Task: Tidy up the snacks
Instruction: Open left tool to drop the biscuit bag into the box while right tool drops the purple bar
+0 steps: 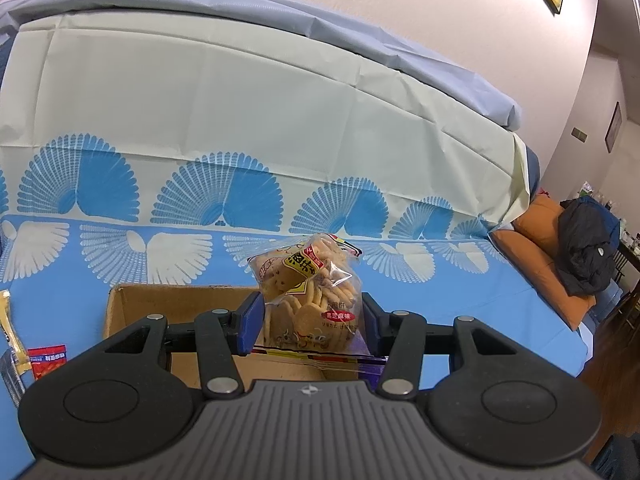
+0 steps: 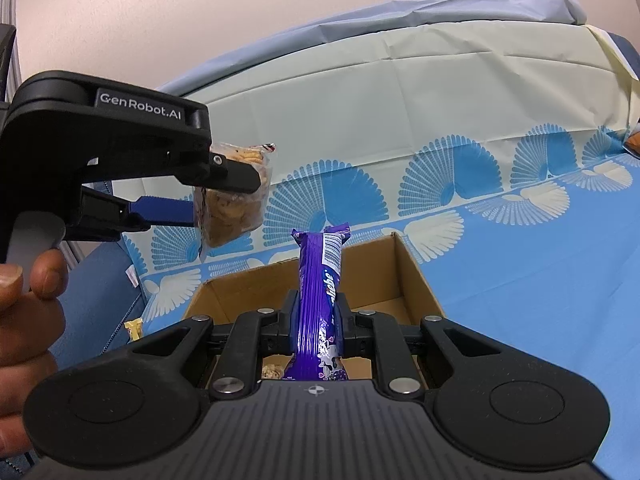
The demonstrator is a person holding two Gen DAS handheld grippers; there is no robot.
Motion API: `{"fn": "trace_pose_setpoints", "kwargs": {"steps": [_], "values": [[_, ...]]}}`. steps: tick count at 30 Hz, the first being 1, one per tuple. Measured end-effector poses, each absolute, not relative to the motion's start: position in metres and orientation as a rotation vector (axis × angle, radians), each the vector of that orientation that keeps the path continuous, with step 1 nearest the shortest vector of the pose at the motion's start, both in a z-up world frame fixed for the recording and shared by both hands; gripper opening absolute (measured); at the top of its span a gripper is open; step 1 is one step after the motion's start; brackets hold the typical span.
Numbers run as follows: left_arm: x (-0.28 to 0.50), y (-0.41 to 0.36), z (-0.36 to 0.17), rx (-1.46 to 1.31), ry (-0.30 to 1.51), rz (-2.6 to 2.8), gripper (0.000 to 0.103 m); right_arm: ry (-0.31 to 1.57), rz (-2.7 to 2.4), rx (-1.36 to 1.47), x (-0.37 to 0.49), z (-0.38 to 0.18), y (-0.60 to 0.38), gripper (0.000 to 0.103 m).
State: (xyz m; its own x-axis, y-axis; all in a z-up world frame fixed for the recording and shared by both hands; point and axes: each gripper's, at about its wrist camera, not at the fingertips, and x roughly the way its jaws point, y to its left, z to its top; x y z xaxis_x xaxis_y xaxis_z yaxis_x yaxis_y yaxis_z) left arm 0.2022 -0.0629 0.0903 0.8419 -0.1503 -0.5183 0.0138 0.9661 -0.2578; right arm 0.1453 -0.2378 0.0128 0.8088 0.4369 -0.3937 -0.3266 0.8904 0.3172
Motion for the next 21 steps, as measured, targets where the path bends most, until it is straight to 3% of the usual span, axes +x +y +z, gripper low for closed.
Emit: {"fn": "trace_pose_setpoints", "kwargs": {"steps": [3,5,7,16,21], "values": [[0.203,-0.062,0.091,-0.255,0.572,-0.089,0.059,0.484,0.409,0.242,0.147,0.012,-0.238,0.021],[0.202,-0.060,0.092,-0.254,0.563,-0.071,0.078,0.486,0.386,0.235,0.148,0.011,-0.237,0.028],[0.197,-0.057,0.093,-0.255,0.541,-0.066,0.079,0.487,0.366,0.242,0.148,0.011,-0.238,0.058],[0.155,-0.030,0.074,-0.261,0.514,-0.031,0.077,0.486,0.349,0.223,0.147,0.009,-0.235,0.063],[0.117,0.003,0.047,-0.293,0.570,-0.044,0.054,0.487,0.342,0.197,0.145,0.009,-0.230,0.063]]}}
